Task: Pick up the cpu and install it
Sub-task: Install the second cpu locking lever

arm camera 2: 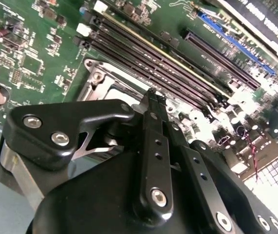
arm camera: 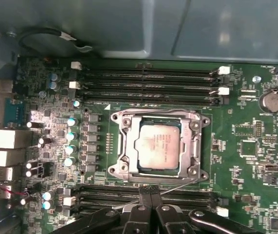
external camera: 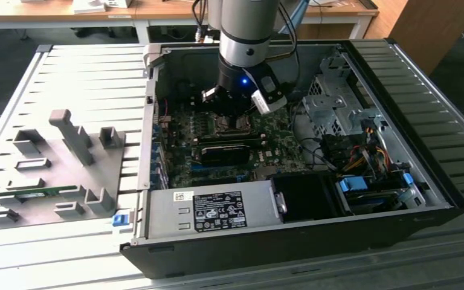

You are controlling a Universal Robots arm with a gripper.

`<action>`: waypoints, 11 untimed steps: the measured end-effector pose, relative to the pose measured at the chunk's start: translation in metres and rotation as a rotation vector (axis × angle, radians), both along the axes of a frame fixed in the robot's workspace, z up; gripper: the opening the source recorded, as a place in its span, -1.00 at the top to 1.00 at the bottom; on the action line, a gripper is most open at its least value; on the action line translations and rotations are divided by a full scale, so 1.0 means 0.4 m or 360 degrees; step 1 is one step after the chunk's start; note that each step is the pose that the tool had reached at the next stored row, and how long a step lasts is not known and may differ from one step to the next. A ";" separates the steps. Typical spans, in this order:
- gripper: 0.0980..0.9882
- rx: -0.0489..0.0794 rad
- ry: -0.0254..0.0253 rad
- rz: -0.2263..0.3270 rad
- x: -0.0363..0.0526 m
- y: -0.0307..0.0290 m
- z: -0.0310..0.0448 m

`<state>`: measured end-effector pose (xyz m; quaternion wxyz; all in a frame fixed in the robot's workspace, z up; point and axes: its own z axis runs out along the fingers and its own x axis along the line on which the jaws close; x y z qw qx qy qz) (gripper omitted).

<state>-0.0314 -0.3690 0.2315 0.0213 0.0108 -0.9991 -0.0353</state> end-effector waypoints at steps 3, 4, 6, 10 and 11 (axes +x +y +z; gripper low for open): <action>0.98 0.0002 0.00002 0.0000 -0.004 -0.003 -0.003; 0.98 0.0003 0.00000 0.0000 -0.005 -0.003 -0.004; 0.98 0.0006 0.00002 0.0000 -0.007 -0.006 -0.005; 0.98 0.0058 -0.00002 0.0000 -0.007 -0.015 -0.007; 0.98 0.0070 0.00000 0.0000 -0.008 -0.017 -0.007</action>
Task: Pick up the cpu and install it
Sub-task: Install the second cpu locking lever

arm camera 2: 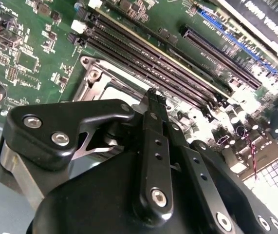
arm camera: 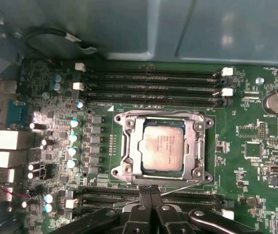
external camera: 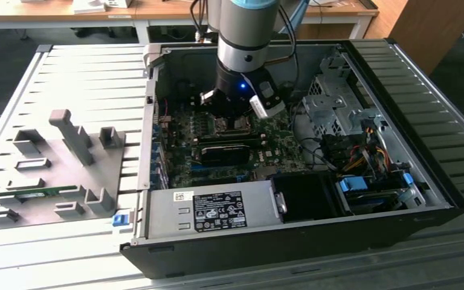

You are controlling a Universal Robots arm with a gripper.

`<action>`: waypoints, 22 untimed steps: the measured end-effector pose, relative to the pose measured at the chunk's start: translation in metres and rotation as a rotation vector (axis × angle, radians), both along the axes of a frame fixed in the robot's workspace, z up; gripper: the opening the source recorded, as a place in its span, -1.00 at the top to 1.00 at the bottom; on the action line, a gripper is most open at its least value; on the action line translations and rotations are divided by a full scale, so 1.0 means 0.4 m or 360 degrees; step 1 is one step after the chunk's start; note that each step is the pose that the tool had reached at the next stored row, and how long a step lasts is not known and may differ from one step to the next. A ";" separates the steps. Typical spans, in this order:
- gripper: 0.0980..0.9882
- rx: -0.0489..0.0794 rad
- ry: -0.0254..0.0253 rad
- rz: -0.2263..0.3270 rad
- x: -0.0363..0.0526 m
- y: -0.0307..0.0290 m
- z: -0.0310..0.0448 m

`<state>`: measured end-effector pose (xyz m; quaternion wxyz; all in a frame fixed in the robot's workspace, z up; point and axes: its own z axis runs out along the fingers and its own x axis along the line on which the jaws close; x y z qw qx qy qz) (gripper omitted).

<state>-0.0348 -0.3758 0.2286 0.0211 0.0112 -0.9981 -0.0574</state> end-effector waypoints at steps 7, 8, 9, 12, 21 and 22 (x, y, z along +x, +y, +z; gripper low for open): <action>0.98 0.0047 0.00001 0.0000 -0.011 -0.020 -0.002; 0.98 0.0047 0.00001 0.0000 -0.011 -0.023 -0.003; 0.98 0.0048 0.00000 0.0000 -0.012 -0.025 -0.003; 0.98 0.0049 0.00001 0.0000 -0.016 -0.030 -0.005; 0.98 0.0057 0.00001 -0.0006 -0.019 -0.031 -0.036; 0.98 0.0065 0.00003 -0.0006 -0.019 -0.031 -0.037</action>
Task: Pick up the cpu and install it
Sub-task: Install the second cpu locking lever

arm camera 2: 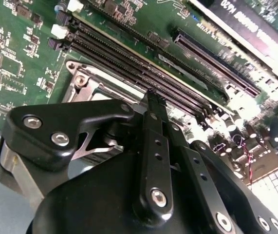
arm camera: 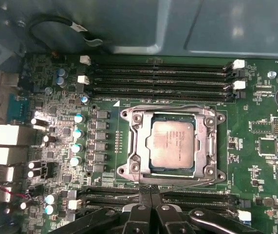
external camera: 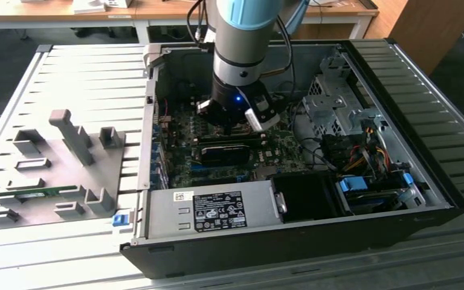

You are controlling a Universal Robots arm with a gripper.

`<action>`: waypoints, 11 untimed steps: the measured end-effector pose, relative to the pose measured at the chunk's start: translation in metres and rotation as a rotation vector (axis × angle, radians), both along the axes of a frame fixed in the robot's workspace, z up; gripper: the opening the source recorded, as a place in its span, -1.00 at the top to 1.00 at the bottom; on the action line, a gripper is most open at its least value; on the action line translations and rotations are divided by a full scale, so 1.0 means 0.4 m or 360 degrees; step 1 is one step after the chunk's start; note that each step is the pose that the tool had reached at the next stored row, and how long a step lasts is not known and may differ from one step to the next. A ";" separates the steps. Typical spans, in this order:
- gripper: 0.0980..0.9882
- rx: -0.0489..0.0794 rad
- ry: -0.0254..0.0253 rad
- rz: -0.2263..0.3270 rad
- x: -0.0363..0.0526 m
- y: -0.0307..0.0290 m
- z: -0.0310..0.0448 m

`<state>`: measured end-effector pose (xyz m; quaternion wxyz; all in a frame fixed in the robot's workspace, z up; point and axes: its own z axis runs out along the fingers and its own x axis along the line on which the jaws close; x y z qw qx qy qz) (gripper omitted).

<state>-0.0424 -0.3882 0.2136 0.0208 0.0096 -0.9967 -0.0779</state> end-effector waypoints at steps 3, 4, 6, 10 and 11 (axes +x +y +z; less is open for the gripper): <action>0.98 0.0023 -0.00003 -0.0002 -0.001 -0.002 -0.003; 0.98 0.0033 -0.00005 -0.0002 -0.003 -0.002 -0.003; 0.98 0.0057 -0.00004 -0.0002 -0.007 -0.004 -0.003; 0.98 0.0090 -0.00002 -0.0002 -0.015 -0.011 -0.004; 0.98 0.0093 -0.00003 -0.0002 -0.017 -0.013 -0.004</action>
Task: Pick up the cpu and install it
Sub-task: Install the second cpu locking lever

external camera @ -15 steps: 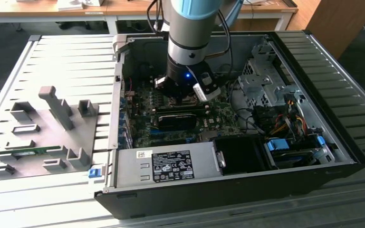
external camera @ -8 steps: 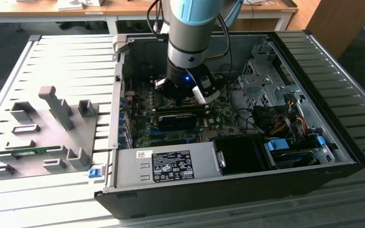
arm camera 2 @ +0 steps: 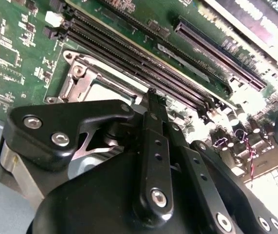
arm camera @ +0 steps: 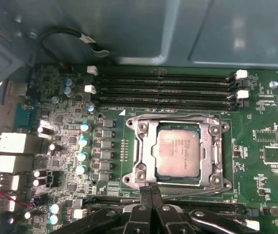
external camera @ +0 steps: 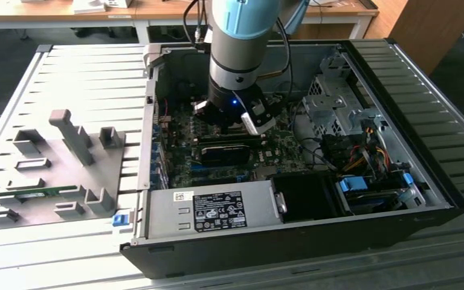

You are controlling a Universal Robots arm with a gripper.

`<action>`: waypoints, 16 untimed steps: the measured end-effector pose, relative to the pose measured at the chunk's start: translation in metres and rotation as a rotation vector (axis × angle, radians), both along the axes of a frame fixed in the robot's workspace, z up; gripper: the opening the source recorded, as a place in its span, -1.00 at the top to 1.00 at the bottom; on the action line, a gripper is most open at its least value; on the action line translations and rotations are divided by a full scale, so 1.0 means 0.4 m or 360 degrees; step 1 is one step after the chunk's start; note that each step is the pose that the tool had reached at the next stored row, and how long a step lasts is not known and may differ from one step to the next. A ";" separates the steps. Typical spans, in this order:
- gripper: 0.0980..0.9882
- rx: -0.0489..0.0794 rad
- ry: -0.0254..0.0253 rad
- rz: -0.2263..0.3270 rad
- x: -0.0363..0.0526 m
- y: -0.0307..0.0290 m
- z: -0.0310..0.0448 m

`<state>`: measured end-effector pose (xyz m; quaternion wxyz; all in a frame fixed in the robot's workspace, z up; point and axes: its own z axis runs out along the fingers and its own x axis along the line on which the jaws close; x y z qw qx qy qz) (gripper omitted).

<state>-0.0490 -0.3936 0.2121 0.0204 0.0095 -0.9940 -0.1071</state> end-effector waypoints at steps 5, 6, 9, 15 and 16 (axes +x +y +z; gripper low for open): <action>0.98 0.0008 0.00001 0.0000 -0.008 -0.009 -0.001; 0.98 0.0009 0.00000 0.0000 -0.009 -0.010 -0.002; 0.98 0.0014 0.00001 0.0000 -0.013 -0.014 -0.002; 0.98 0.0029 -0.00007 0.0000 -0.023 -0.023 -0.003; 0.98 0.0033 -0.00009 0.0000 -0.025 -0.023 -0.003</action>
